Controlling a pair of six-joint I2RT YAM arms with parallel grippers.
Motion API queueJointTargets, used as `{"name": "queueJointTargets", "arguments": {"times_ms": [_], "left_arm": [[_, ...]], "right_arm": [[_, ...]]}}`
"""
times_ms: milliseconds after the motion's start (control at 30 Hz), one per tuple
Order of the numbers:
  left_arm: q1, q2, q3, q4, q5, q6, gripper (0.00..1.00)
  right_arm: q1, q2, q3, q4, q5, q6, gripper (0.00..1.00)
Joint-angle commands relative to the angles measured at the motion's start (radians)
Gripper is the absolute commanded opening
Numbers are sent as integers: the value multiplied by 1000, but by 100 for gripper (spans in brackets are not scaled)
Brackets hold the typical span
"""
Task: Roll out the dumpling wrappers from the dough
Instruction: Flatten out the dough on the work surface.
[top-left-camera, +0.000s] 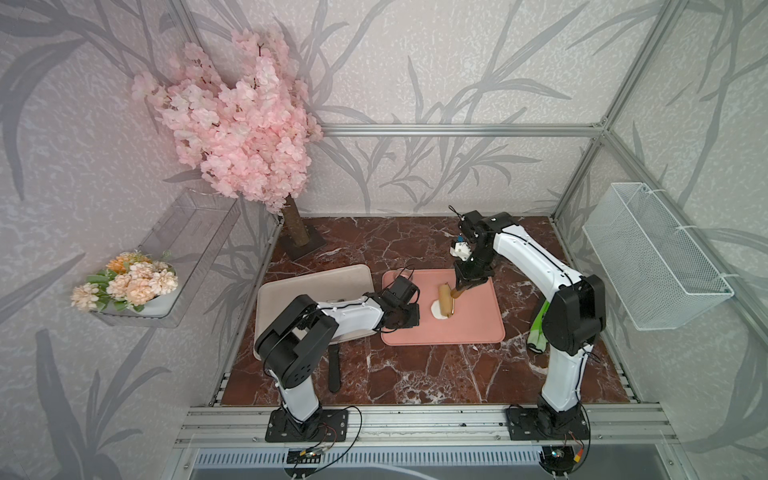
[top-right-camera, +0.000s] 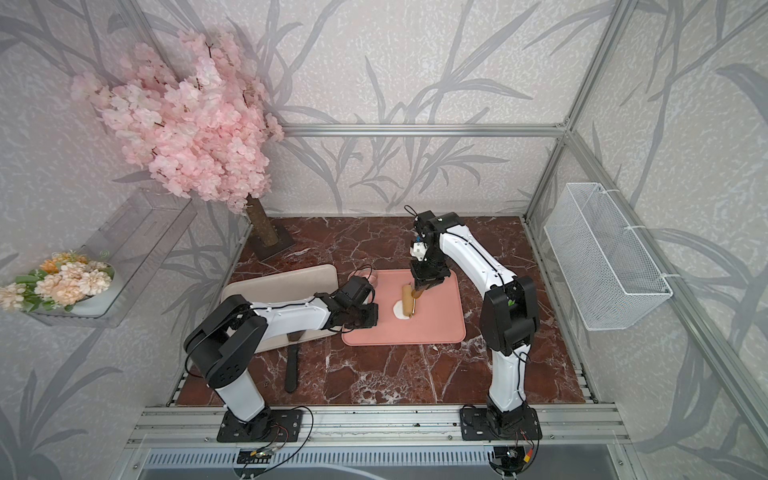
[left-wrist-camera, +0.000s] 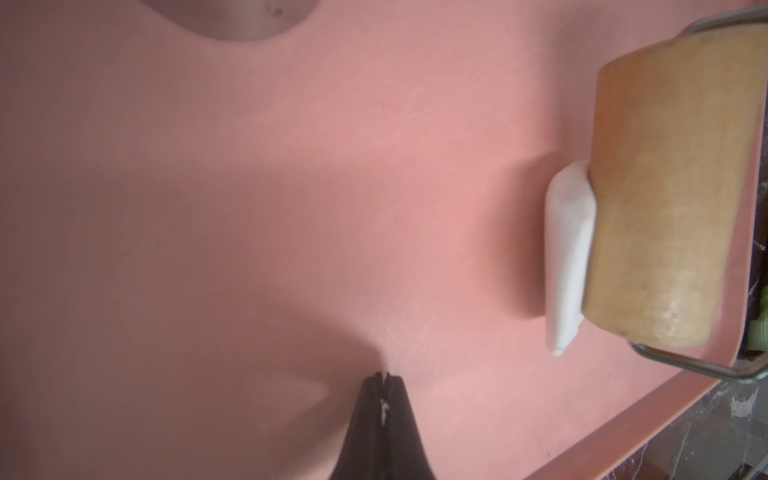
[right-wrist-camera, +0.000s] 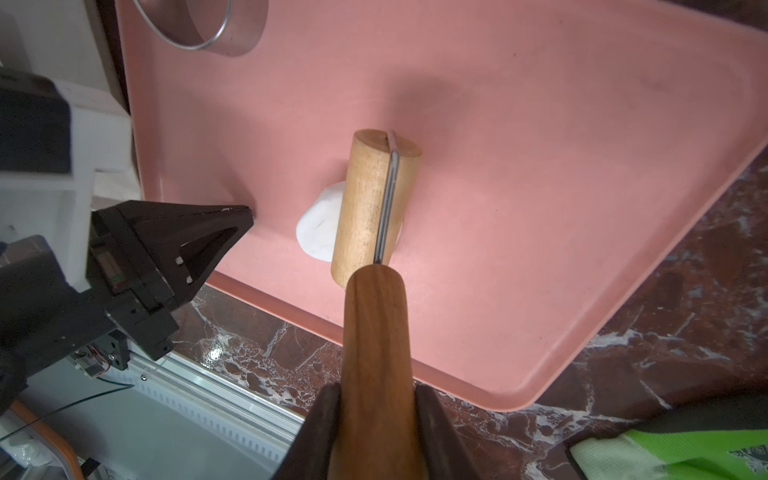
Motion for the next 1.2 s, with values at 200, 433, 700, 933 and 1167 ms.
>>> {"name": "queueJointTargets", "arguments": {"times_ms": [200, 433, 700, 933, 1167], "left_arm": [[-6, 60, -51, -141, -22, -3, 0], [-6, 54, -53, -145, -22, -5, 0], [-7, 51, -61, -137, -22, -11, 0], [-6, 50, -62, -141, -23, -8, 0], [-7, 52, -58, -143, -23, -8, 0]], "right_arm": [[8, -25, 114, -86, 31, 16, 0], [43, 6, 31, -37, 31, 24, 0], [72, 108, 9, -21, 26, 23, 0], [73, 146, -27, 16, 16, 35, 0], [62, 51, 5, 30, -34, 55, 0]]}}
